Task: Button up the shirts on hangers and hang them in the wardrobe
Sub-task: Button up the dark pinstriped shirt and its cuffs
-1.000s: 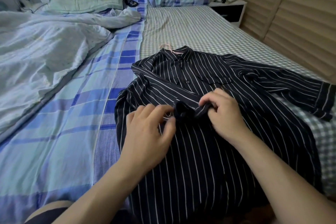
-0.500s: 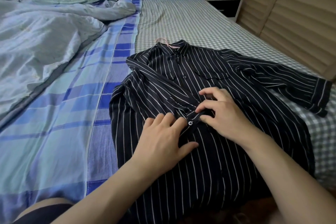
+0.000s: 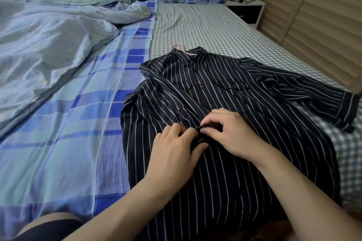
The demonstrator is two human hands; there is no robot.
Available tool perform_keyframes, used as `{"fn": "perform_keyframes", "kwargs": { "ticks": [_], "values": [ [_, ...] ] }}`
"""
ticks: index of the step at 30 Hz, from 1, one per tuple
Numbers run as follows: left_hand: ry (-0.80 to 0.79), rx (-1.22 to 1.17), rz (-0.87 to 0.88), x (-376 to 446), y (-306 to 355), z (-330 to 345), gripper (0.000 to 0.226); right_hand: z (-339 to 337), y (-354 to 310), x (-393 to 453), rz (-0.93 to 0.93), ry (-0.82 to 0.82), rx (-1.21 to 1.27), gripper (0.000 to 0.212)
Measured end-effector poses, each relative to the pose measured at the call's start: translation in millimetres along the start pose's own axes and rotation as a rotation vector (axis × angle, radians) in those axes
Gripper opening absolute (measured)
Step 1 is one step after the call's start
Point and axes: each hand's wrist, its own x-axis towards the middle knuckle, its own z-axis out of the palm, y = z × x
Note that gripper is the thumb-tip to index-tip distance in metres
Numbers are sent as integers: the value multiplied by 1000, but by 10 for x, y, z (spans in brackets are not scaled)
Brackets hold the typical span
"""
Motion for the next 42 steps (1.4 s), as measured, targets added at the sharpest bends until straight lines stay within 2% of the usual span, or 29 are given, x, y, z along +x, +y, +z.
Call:
{"fn": "perform_keyframes", "kwargs": {
  "ticks": [4, 9, 11, 15, 17, 20, 25, 28, 31, 35, 39, 42],
  "values": [
    [2, 77, -131, 20, 79, -12, 56, 37, -17, -26, 97, -20, 0, 7],
    [-5, 88, -126, 21, 85, 27, 46, 43, -48, -3, 243, 76, 228, 8],
    [-7, 68, -124, 7, 99, 19, 44, 34, -55, 5, 274, 72, 299, 7],
    [-7, -35, -145, 6, 120, -8, 24, -8, -118, -2, 283, 43, 430, 4],
    [-22, -96, -167, 25, 128, -50, 16, -11, -142, -9, 267, 33, 393, 3],
    [-2, -278, -224, 41, 109, -176, 14, 25, -199, -12, 253, 45, 328, 5],
    [94, -682, -380, 126, -11, -379, 30, 36, -420, 34, 240, 96, 457, 7],
    [132, -873, -479, 167, -72, -405, 29, 147, -547, 49, 224, 75, 433, 5],
    [120, -1012, -500, 168, -100, -409, 24, 230, -587, 60, 230, 120, 408, 9],
    [106, -1013, -462, 164, -94, -457, 12, 227, -616, 63, 244, 169, 422, 10],
    [182, -872, -504, 202, -158, -487, 20, 218, -641, 50, 276, 122, 537, 7],
    [63, -801, -447, 216, -204, -549, 25, 123, -638, 34, 355, 268, 676, 5]
  ]
}}
